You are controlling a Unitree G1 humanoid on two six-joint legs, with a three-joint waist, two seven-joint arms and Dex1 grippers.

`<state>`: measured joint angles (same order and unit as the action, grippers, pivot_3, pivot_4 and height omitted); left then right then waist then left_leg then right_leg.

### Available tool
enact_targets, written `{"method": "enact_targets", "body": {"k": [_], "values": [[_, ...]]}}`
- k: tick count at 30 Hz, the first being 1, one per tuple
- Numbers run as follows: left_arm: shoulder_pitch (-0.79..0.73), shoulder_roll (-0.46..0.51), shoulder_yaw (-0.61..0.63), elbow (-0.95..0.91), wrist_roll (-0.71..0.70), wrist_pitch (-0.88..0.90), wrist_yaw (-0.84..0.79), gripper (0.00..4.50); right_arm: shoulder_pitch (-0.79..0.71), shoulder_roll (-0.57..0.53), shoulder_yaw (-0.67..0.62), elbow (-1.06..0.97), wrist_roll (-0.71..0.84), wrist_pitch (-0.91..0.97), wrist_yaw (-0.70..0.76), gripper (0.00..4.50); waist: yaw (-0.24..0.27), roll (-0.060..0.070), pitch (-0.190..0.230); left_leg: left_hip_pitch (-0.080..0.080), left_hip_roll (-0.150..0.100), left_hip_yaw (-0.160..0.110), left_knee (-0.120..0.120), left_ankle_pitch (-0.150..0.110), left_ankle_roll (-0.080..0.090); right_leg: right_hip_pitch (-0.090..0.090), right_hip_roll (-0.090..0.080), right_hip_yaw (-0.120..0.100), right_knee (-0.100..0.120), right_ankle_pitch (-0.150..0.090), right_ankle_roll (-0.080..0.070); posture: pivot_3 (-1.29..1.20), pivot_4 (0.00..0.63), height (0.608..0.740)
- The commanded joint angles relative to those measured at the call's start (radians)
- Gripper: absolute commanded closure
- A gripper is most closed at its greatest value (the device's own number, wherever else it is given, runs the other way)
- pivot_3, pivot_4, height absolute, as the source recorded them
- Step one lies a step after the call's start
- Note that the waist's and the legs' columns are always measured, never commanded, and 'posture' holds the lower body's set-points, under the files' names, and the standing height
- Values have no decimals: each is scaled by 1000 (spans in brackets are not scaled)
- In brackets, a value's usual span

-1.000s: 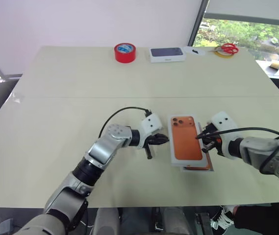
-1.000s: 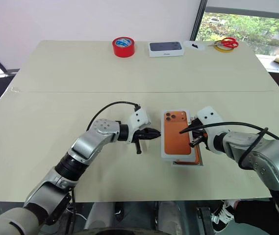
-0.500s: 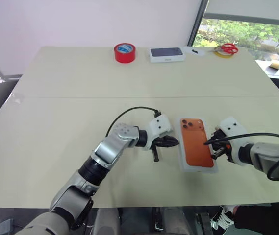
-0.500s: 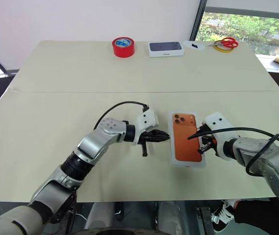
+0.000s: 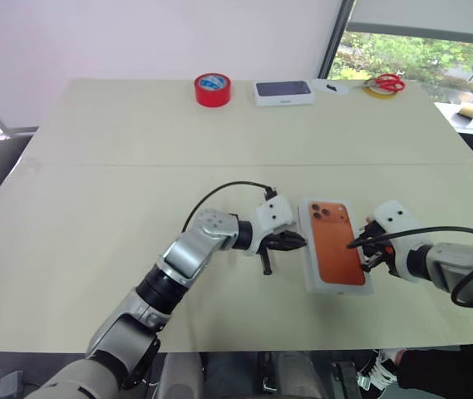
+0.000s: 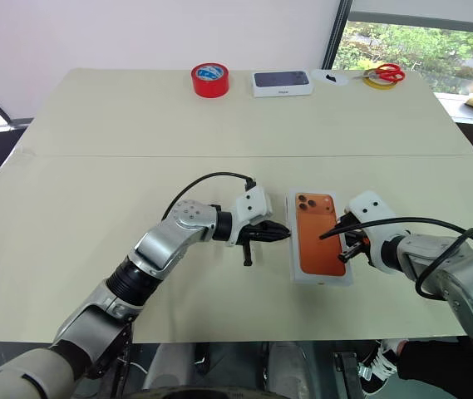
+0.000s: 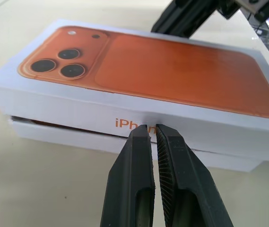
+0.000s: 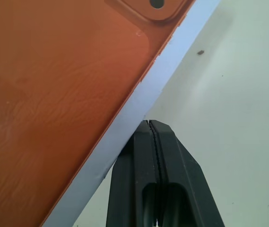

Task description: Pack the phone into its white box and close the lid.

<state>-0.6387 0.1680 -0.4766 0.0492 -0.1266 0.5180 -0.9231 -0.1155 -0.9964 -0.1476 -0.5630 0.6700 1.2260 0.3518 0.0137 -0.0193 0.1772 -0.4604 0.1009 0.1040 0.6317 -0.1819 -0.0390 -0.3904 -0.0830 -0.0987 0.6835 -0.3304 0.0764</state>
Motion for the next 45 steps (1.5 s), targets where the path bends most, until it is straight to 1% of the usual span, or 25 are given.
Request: {"method": "enact_targets", "body": {"k": [1, 13, 17, 21, 24, 28, 31, 36, 41, 44, 45], "values": [[-3, -4, 1, -16, -3, -20, -4, 4197, -11, 7, -9, -35, -19, -16, 17, 4490, 0, 0, 0, 0, 0, 0, 0, 0, 0, 0, 0, 0, 0, 0, 0, 0, 150, 730], [-6, -8, 17, 16, -5, -30, 19, 4197, -10, 8, -17, -23, -73, -23, 49, 4490, 0, 0, 0, 0, 0, 0, 0, 0, 0, 0, 0, 0, 0, 0, 0, 0, 150, 730], [-14, -17, 42, 35, -13, -41, 33, 4197, -13, -15, -42, 3, -113, -50, 63, 4490, 0, 0, 0, 0, 0, 0, 0, 0, 0, 0, 0, 0, 0, 0, 0, 0, 150, 730], [-38, -51, 92, 49, -41, -29, 59, 4197, 5, -54, -111, -11, -104, -93, 146, 4490, 1, 0, 0, 0, 0, 0, 0, 0, 0, 0, 0, 0, 0, 0, 0, 0, 150, 730], [-62, -76, 108, 63, -49, -25, 68, 4197, 40, -59, -157, -49, -68, -108, 217, 4490, 2, 0, 0, 0, 0, 0, 1, 0, 0, 1, 0, 0, 0, 0, 0, 0, 150, 730], [-98, -100, 83, 137, -2, -55, 95, 4197, 89, -43, -156, -116, -40, -109, 262, 4490, 1, 0, 0, 1, 0, 0, 1, 0, 0, 1, 0, 0, 0, 0, 0, 0, 150, 730], [-131, -123, 43, 248, 68, -88, 140, 4197, 84, 8, -105, -114, -51, -79, 213, 4490, -1, 0, 0, 1, 0, 0, 1, 0, 0, 1, 0, 0, 0, 0, 0, 0, 150, 730], [-152, -161, 30, 343, 108, -102, 164, 4197, 52, 87, -54, -90, -70, -17, 138, 4490, 0, 0, -1, 1, -1, 0, 1, 0, 0, 2, 0, 0, 1, 0, 0, 0, 150, 730], [-146, -172, 32, 358, 120, -109, 165, 4197, 50, 113, -35, -80, -83, 14, 103, 4490, 0, -1, -7, 1, 0, -1, 1, 0, 0, 2, 0, 0, 0, 0, 0, 0, 150, 730], [-136, -164, 69, 328, 98, -111, 164, 4197, 48, 108, -48, -93, -86, 2, 103, 4490, -1, -1, -8, 2, 0, -1, 1, 0, 0, 2, 0, 0, 1, 0, 0, 0, 150, 730], [-132, -151, 101, 304, 80, -124, 164, 4197, 49, 105, -64, -94, -99, -37, 106, 4490, -1, -1, -8, 2, 0, -1, 1, 0, 0, 2, 0, 0, 0, 0, 0, 0, 150, 730]]}}
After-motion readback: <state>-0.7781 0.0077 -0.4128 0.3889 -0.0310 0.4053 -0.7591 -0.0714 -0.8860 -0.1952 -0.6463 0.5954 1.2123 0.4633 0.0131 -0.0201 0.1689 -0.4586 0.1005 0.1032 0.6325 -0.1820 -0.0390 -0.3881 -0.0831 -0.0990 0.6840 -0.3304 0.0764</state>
